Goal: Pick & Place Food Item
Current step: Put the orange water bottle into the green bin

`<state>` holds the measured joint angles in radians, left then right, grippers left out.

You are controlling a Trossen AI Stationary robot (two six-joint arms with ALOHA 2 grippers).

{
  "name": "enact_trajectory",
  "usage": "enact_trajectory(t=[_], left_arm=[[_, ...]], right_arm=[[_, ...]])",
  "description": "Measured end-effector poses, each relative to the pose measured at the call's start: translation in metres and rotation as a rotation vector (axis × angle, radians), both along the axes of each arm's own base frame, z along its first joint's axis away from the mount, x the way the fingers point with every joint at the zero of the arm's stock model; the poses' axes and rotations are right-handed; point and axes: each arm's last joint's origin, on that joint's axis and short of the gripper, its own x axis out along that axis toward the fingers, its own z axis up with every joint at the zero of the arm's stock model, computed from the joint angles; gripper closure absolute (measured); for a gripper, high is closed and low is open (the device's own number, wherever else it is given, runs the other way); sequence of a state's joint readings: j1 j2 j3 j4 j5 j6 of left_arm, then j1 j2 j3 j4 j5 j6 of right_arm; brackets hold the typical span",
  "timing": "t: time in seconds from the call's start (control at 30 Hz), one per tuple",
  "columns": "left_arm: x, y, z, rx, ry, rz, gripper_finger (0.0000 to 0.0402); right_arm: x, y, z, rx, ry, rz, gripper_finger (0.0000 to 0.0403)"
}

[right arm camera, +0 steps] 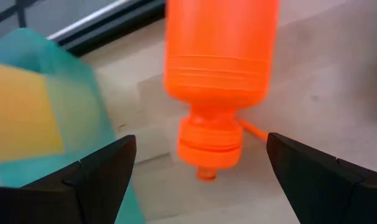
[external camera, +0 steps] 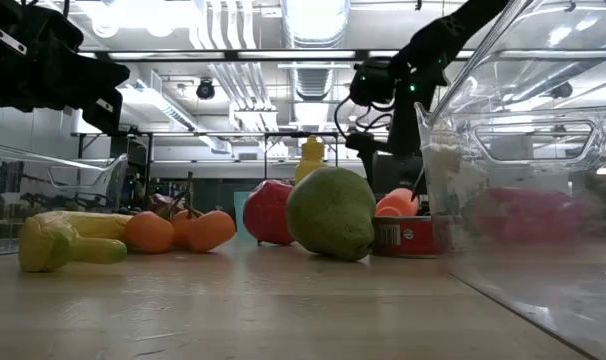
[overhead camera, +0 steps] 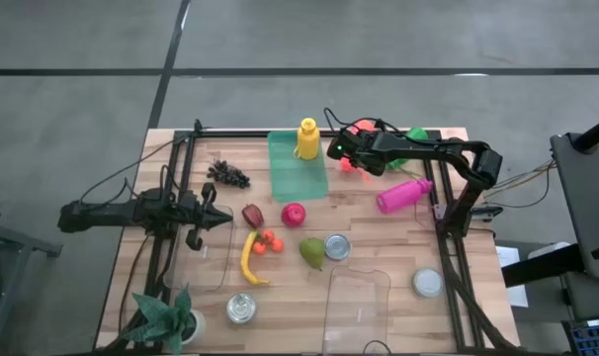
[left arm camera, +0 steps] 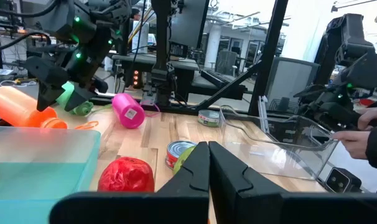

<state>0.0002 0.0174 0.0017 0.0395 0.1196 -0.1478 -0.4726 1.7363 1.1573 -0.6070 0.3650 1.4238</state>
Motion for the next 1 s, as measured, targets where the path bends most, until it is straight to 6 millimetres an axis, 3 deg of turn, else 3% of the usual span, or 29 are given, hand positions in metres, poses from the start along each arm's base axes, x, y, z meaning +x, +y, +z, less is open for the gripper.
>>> enact_trajectory(t=[0.7, 1.0], left_arm=[[0.000, 0.000, 0.000, 0.000, 0.000, 0.000, 0.0401], [0.000, 0.000, 0.000, 0.000, 0.000, 0.000, 0.0401]], right_arm=[[-0.001, 0.000, -0.009, -0.001, -0.044, -0.023, 0.0044], [-0.002, -0.008, 0.010, 0.104, -0.003, 0.067, 0.0044]])
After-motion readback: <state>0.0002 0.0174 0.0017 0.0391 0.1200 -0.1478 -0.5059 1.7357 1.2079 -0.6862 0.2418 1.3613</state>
